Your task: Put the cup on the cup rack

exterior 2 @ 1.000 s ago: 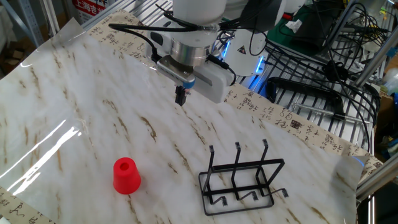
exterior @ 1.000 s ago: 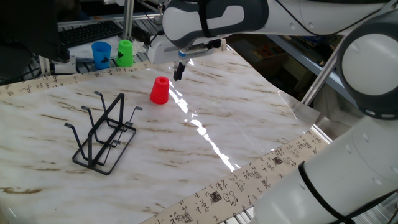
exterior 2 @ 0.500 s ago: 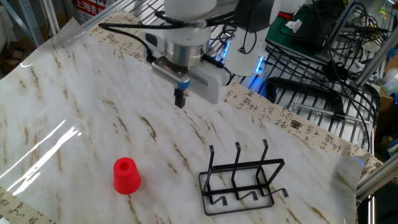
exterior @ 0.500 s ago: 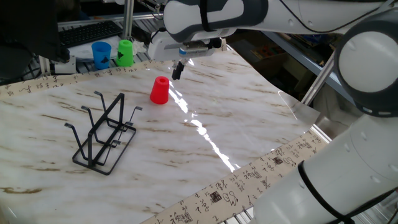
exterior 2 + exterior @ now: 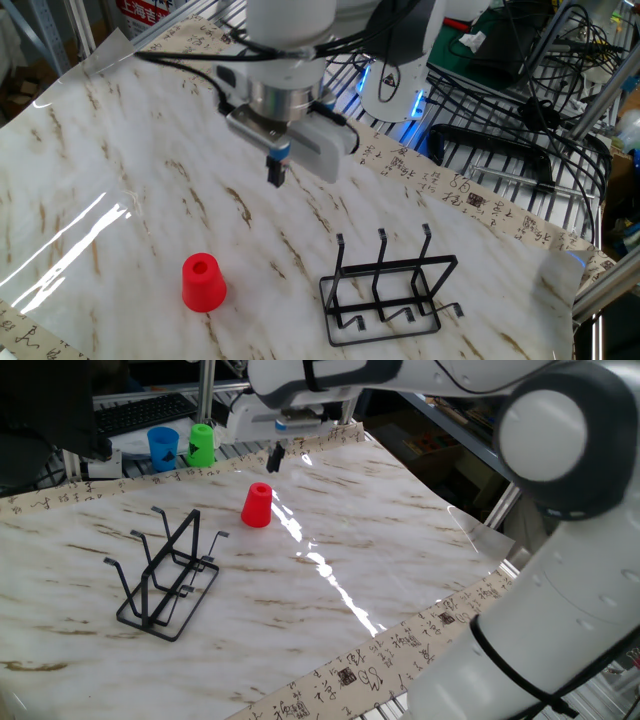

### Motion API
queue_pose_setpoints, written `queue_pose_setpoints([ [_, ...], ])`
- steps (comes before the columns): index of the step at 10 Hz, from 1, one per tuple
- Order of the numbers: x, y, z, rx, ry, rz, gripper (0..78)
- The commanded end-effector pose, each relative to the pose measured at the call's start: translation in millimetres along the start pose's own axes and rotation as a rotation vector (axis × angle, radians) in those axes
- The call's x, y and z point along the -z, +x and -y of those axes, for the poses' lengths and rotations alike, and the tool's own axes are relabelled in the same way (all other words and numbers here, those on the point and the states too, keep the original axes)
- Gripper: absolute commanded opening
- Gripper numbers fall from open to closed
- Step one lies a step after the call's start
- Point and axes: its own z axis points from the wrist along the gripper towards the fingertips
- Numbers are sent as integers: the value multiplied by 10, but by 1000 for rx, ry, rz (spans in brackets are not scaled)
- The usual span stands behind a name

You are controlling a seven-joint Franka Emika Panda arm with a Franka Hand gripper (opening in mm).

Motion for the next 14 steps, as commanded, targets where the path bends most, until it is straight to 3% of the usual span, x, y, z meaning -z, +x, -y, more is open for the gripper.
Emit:
queue_pose_setpoints([
  [1,1,-194,47,2,3,2,0],
  [4,-52,-363,102,6,-1,-1,0],
  [6,-83,-399,150,9,-2,1,0],
  [10,-113,-390,190,-2,-12,15,0],
  [11,-113,-390,190,-1,-41,19,0],
  [13,-113,-390,190,1,-30,26,0],
  [14,-113,-390,190,-16,-46,29,0],
])
